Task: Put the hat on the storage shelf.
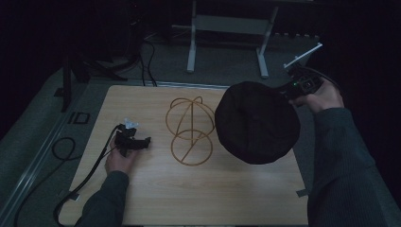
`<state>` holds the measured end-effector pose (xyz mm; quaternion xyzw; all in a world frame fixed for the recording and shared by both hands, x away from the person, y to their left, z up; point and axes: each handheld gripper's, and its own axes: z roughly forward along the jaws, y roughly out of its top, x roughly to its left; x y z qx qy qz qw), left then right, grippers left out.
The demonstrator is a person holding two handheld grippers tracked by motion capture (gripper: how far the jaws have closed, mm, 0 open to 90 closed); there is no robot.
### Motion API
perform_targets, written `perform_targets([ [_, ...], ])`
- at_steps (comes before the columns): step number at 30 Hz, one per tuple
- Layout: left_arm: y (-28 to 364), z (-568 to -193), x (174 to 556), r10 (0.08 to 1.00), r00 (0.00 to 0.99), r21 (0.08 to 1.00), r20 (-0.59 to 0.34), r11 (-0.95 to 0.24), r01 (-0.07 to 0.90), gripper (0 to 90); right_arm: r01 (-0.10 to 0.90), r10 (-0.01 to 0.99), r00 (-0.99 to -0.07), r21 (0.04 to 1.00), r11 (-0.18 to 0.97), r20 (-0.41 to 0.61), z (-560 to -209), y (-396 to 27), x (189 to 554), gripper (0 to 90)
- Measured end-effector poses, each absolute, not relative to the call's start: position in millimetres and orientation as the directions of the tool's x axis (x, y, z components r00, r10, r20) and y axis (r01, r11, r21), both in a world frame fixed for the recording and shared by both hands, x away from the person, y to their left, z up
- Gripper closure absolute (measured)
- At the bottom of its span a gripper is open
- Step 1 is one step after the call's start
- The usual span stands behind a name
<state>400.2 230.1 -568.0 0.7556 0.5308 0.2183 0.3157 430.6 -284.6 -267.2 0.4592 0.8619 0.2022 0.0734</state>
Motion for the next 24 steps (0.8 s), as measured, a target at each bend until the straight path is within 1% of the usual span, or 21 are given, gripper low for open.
perform_targets([
  [24, 230.1, -568.1, 400.4, 0.940, 0.341, 0.709, -0.006, -0.236, 0.665, 14.0, 0.757, 0.818, -0.573, 0.416, 0.503, 0.052, -254.0, -268.1, 436.9, 79.3],
])
